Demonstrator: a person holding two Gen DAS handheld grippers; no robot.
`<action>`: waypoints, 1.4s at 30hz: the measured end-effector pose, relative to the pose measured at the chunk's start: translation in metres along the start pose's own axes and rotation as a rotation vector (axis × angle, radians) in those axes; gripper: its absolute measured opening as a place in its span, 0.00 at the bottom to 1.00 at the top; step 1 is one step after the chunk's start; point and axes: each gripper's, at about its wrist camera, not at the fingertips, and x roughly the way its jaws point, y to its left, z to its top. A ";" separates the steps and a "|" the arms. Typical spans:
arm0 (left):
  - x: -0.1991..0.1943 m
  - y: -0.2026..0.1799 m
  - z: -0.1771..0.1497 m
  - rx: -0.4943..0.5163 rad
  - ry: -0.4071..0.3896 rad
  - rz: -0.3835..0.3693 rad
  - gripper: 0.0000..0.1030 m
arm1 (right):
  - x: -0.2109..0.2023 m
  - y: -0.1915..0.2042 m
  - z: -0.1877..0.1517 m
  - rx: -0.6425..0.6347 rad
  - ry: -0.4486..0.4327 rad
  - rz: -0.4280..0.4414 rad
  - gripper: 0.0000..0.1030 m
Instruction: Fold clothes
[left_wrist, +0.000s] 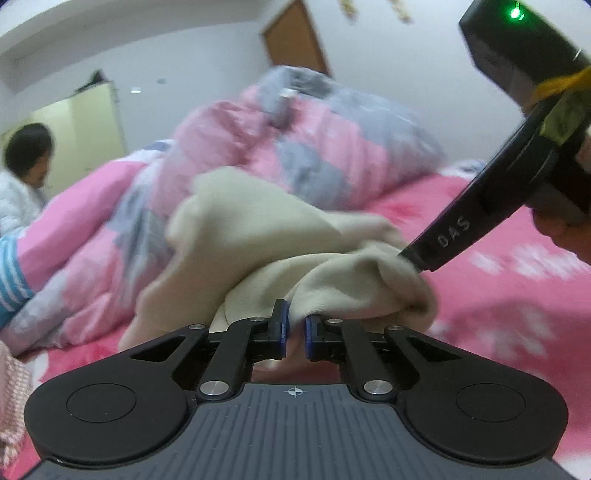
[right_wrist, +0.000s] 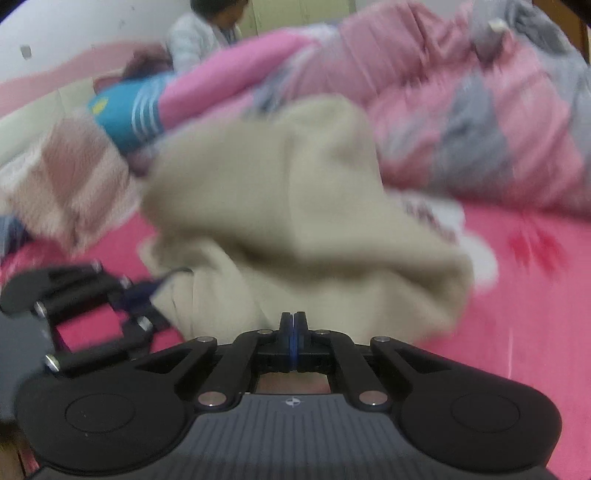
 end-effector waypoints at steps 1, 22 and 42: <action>-0.004 -0.005 -0.005 0.013 0.009 -0.010 0.07 | -0.004 -0.001 -0.010 0.001 0.011 -0.013 0.00; -0.008 0.061 -0.038 -0.362 0.061 -0.018 0.38 | 0.099 0.067 0.115 -0.070 0.050 -0.206 0.76; -0.032 0.050 -0.036 -0.319 -0.068 -0.028 0.53 | -0.065 -0.045 -0.035 0.238 -0.100 -0.301 0.21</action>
